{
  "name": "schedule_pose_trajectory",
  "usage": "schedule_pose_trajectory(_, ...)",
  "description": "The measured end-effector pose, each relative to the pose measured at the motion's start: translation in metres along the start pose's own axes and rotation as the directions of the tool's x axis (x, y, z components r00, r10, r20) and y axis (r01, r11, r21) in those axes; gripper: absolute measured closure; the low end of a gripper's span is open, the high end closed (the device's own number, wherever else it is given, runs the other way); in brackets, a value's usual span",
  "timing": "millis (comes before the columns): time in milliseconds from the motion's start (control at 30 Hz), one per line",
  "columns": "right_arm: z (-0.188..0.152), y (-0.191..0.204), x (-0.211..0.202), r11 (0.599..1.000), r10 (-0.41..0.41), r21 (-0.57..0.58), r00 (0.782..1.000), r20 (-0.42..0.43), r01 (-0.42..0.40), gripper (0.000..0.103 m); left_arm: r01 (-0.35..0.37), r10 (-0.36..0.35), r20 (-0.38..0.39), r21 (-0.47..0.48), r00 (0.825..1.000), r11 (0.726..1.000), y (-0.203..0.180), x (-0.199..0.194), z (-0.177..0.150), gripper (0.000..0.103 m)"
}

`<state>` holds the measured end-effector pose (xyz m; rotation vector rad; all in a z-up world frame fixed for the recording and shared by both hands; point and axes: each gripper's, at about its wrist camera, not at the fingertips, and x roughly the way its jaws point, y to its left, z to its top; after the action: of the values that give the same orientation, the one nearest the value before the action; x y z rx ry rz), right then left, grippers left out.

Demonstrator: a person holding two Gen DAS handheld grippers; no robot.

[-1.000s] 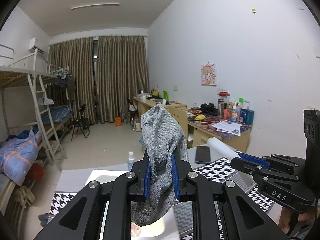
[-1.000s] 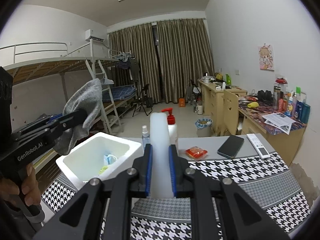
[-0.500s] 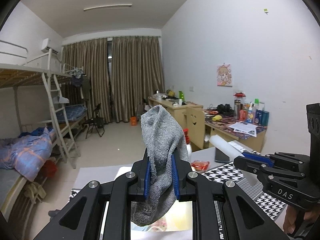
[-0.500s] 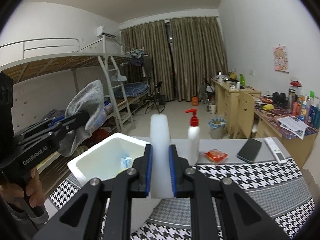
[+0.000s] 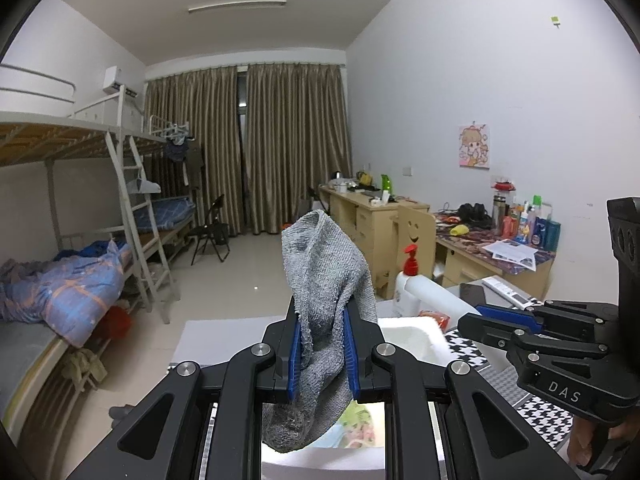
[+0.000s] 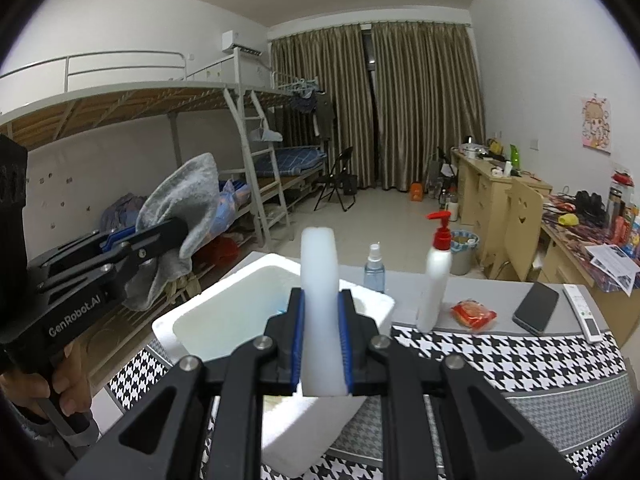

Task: Organize soft objects
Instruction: 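Open the right gripper to drop the white foam stick into the box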

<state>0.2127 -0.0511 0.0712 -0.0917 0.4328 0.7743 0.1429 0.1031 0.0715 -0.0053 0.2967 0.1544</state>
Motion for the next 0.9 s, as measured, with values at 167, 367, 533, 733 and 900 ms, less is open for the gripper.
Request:
schedule_pose_trajectory(167,0.001,0.010,0.013,1.000,0.015,-0.020,1.000,-0.027,-0.016,0.083,-0.013,0.013,-0.007,-0.015,1.000,1.000,0.012,0.000,-0.004,0.083)
schedule_pose_trajectory(367,0.000,0.019,0.027,0.999,0.027,-0.037,0.998,-0.061,-0.029,0.083,-0.024,0.023,-0.011,-0.035,1.000,0.999,0.022,0.002,-0.006,0.083)
schedule_pose_trajectory(533,-0.002,0.023,0.036,0.999,0.019,-0.049,0.996,-0.090,-0.024,0.081,-0.023,0.023,-0.019,-0.043,1.000,0.999,0.027,0.004,-0.009,0.083)
schedule_pose_trajectory(733,-0.007,0.030,0.042,0.997,-0.001,-0.075,0.995,-0.098,-0.007,0.031,-0.020,0.019,-0.029,-0.052,0.999,0.998,0.028,0.007,-0.010,0.083)
schedule_pose_trajectory(900,-0.007,0.033,0.041,0.996,0.005,-0.086,0.996,-0.091,-0.012,0.026,-0.013,0.010,-0.043,-0.060,0.999,0.998,0.032,0.013,-0.012,0.083)
